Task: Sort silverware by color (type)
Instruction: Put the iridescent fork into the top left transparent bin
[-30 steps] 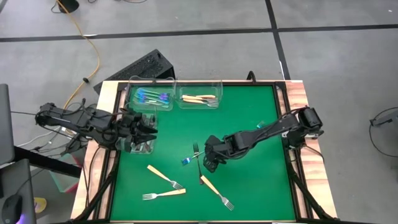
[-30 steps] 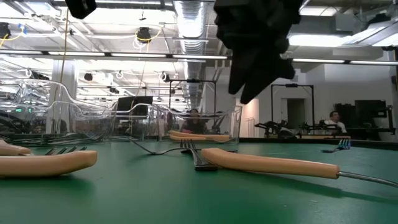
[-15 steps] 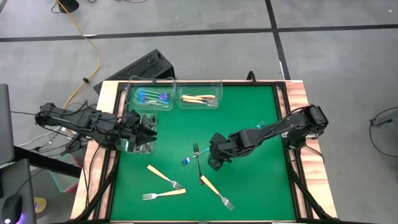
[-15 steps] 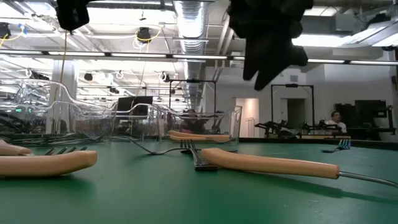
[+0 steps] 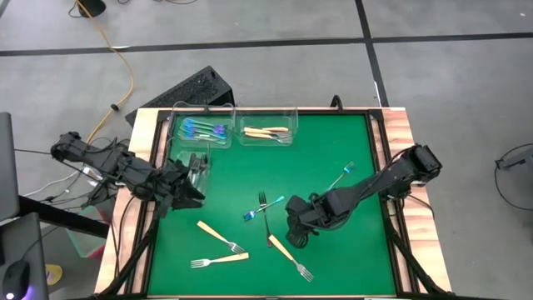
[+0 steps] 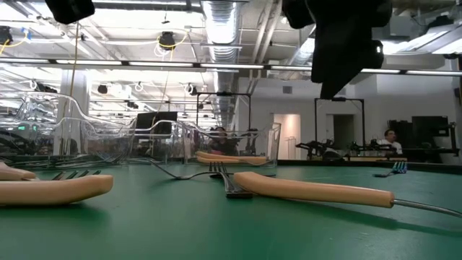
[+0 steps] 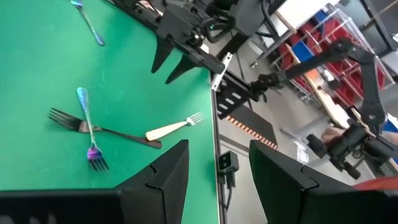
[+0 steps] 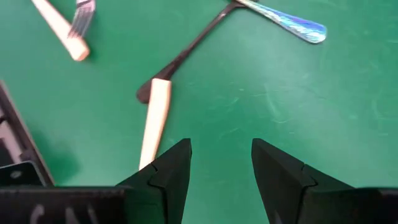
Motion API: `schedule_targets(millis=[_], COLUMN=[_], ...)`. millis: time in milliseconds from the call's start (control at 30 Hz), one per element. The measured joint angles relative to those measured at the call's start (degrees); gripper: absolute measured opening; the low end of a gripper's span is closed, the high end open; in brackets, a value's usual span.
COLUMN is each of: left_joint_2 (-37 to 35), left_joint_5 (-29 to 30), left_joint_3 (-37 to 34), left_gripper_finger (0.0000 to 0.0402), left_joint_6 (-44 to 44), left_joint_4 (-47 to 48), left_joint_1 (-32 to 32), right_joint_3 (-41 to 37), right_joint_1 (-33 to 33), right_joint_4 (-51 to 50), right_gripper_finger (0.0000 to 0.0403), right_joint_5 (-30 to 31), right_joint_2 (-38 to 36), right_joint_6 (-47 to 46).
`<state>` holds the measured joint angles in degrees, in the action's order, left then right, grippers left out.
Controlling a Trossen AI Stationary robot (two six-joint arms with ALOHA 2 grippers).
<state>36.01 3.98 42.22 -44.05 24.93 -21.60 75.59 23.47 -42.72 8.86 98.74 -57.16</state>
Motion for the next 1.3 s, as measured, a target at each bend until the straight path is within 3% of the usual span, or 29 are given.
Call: schedule_targets(millis=[600, 867, 1100, 1300], left_joint_2=[-0.02, 0.0, 0.0, 0.0], left_joint_5=[9.1, 12.76, 14.59, 14.68], left_joint_3=[-0.01, -0.01, -0.01, -0.01], left_gripper_finger=[0.0153, 0.0153, 0.0153, 0.0153], left_joint_6=[1.41, 1.53, 2.86, 2.82], left_joint_4=[-1.61, 1.34, 1.35, 1.33], left_joint_1=[-6.08, -6.26, -6.26, -6.26], right_joint_3=[0.0, 0.0, 0.0, 0.0], right_joint_1=[2.52, 0.94, -0.91, -0.98], right_joint_4=[2.92, -0.13, -2.08, 1.67], right_gripper_finger=[0.0187, 0.0187, 0.0187, 0.0187], right_joint_5=[0.13, 5.45, 6.16, 8.47], right_joint_2=[0.0, 0.0, 0.02, 0.02], right_joint_6=[-0.44, -2.9, -7.8, -4.44])
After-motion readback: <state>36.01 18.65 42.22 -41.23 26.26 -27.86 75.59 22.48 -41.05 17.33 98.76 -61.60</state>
